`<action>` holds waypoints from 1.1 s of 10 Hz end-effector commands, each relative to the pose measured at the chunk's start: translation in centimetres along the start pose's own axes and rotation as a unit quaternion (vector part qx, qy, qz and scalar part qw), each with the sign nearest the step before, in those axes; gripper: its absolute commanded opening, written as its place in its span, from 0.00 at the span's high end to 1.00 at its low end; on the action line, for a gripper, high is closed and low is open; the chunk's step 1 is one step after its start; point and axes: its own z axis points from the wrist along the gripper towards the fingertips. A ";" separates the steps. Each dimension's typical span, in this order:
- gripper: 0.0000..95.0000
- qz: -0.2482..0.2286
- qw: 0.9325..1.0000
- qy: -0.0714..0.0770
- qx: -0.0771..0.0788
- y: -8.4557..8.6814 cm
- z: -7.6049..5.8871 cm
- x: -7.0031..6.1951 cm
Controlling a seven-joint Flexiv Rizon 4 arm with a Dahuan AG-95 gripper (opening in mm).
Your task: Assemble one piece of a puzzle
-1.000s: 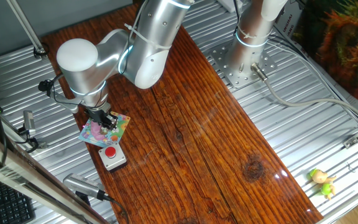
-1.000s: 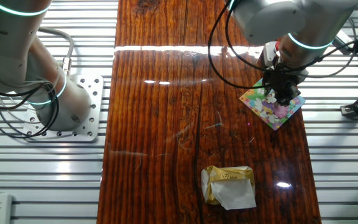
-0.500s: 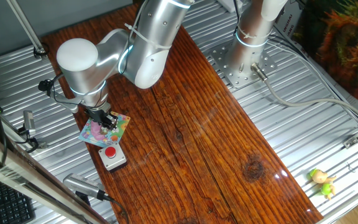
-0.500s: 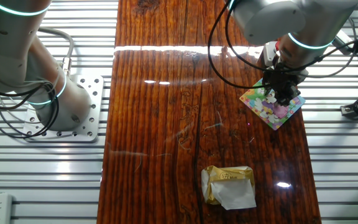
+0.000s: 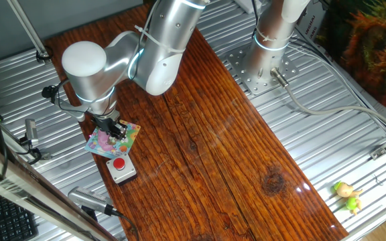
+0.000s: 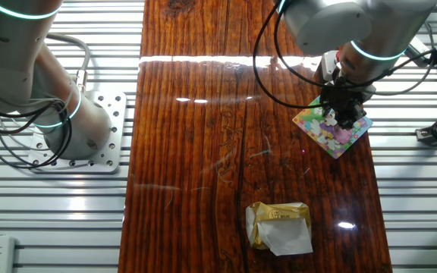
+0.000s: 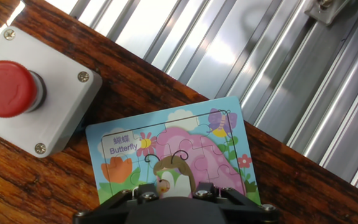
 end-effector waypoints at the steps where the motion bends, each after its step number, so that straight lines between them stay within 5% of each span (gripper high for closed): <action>1: 0.60 0.001 1.000 -0.003 0.000 0.0 0.0 0.0; 7: 0.60 0.003 1.000 -0.004 0.001 0.0 0.0 0.0; 8: 0.80 0.002 1.000 -0.004 0.001 0.0 0.1 0.0; 11: 0.80 0.003 1.000 -0.004 0.001 0.0 0.1 0.0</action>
